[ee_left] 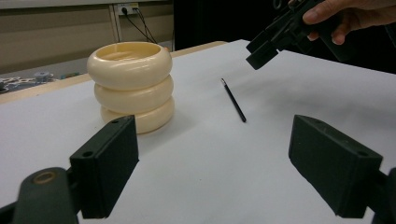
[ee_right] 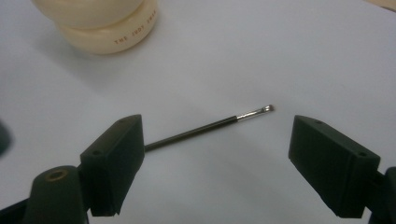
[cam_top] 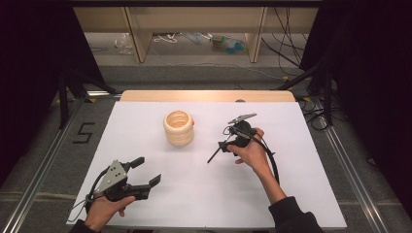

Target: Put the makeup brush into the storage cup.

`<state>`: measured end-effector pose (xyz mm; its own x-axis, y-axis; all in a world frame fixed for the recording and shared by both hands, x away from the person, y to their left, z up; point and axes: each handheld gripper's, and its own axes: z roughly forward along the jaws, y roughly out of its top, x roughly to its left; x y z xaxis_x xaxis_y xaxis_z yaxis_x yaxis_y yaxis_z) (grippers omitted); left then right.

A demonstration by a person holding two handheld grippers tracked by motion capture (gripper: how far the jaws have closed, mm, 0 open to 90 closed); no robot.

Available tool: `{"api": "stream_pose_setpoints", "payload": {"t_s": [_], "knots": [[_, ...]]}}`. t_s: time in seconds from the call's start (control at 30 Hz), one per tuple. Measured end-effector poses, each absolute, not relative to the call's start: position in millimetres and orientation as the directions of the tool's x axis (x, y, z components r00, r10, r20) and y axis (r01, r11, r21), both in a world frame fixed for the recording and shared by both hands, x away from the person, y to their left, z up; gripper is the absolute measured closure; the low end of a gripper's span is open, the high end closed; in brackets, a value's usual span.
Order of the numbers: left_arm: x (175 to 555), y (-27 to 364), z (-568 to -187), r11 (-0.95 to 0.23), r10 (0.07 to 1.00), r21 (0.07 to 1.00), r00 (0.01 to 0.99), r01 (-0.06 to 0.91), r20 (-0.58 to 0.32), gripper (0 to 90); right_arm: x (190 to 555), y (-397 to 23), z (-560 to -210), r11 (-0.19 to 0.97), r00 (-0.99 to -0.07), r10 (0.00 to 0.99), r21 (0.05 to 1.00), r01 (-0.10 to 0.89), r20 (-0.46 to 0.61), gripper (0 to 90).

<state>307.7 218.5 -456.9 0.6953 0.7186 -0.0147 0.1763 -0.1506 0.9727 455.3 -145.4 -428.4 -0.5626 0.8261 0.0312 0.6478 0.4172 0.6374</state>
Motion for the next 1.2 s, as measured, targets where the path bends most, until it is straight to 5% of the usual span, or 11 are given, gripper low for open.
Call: {"api": "stream_pose_setpoints", "payload": {"t_s": [1.2], "knots": [[309.3,217.8,-458.6,-0.169,0.714,0.969,0.7,0.178,-0.004,16.0,490.8,-110.9,-443.1,0.476,-0.532,0.847,0.426,0.769,0.013,19.4]]}}
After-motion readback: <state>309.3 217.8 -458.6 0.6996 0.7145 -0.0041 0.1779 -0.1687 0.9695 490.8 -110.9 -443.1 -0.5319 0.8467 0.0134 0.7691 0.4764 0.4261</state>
